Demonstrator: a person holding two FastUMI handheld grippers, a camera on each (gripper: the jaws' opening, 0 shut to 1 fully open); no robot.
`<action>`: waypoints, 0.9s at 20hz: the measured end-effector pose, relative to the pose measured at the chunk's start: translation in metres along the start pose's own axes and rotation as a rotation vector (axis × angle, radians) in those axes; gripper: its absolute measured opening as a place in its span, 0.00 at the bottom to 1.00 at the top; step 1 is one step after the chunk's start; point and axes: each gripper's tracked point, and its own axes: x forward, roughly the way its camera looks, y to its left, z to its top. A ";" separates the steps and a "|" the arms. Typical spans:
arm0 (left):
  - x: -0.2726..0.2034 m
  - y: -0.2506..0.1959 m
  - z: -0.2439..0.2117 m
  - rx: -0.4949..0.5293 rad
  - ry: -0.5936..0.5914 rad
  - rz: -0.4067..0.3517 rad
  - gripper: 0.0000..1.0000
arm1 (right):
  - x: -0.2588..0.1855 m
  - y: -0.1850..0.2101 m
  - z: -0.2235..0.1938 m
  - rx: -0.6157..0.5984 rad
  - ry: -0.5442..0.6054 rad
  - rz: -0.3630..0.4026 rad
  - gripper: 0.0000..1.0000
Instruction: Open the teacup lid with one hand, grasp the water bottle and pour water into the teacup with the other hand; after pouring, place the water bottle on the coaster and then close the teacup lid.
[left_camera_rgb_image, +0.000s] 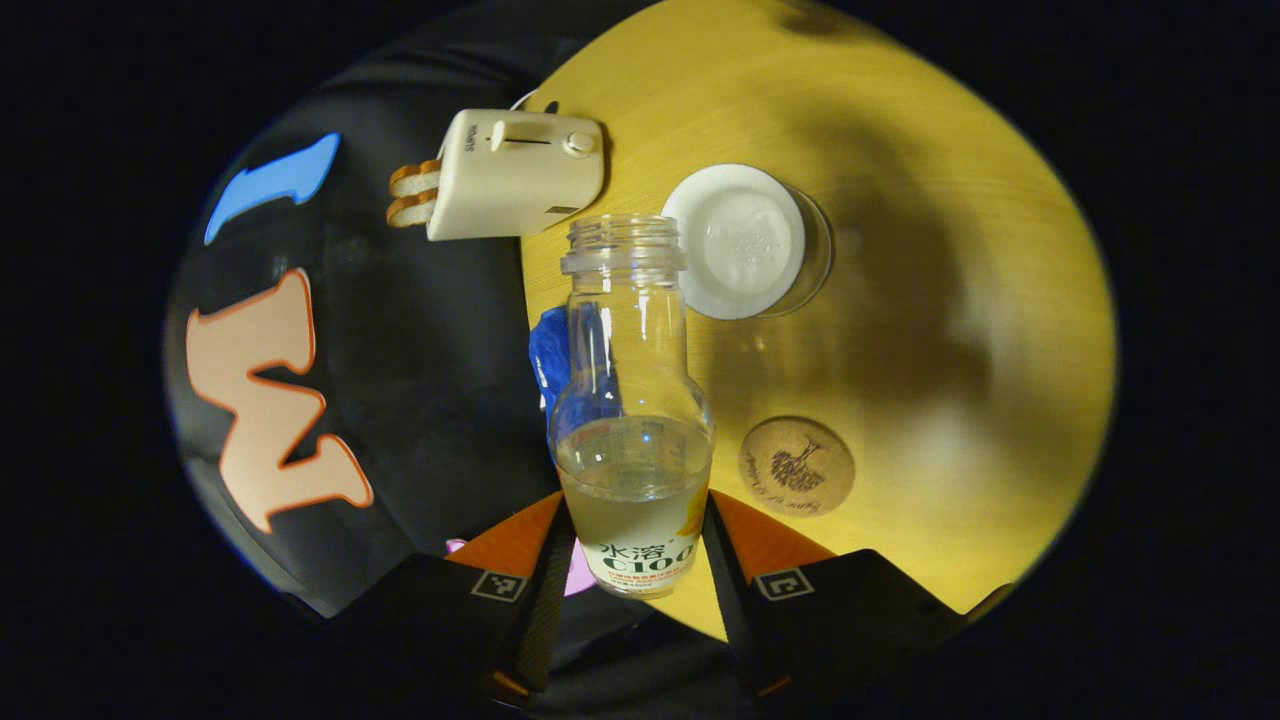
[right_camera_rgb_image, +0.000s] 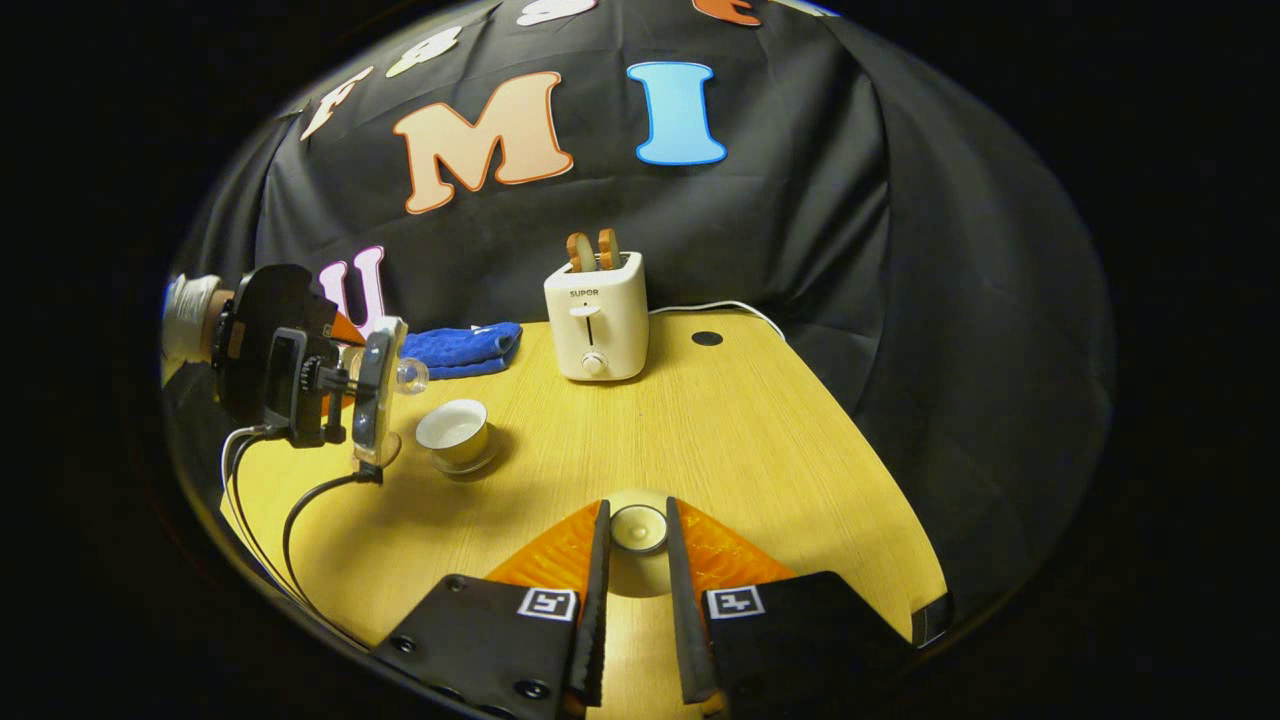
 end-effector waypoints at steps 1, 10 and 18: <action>0.002 -0.006 0.002 -0.061 -0.029 -0.003 0.67 | 0.000 0.003 0.002 -0.010 0.002 0.003 0.32; 0.003 -0.026 0.015 -0.681 -0.293 0.028 0.66 | 0.000 0.046 0.017 -0.098 0.018 0.047 0.32; 0.017 -0.035 0.024 -1.048 -0.462 0.028 0.68 | -0.004 0.077 0.021 -0.156 0.044 0.059 0.34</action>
